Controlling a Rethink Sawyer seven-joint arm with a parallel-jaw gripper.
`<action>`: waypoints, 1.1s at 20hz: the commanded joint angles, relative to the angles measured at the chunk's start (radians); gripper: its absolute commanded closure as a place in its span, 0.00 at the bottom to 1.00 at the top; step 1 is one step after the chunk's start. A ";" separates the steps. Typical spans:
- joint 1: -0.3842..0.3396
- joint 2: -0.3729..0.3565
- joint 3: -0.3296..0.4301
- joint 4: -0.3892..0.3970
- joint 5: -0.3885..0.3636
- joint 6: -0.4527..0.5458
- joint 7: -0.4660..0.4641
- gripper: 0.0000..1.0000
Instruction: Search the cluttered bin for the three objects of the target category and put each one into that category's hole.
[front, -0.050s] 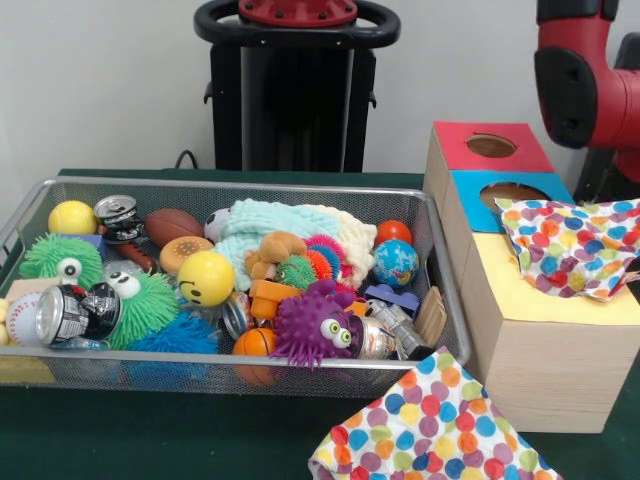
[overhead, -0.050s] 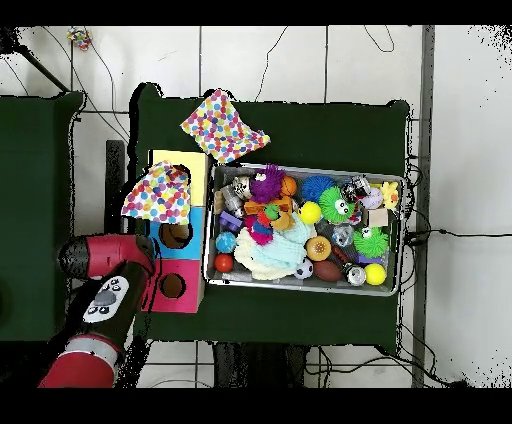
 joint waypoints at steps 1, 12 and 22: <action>-0.060 -0.234 -0.001 0.151 0.011 0.186 0.210 1.00; -0.097 -0.216 -0.125 -0.083 -0.057 0.400 0.251 1.00; -0.150 -0.080 -0.180 -0.337 -0.094 0.500 0.206 1.00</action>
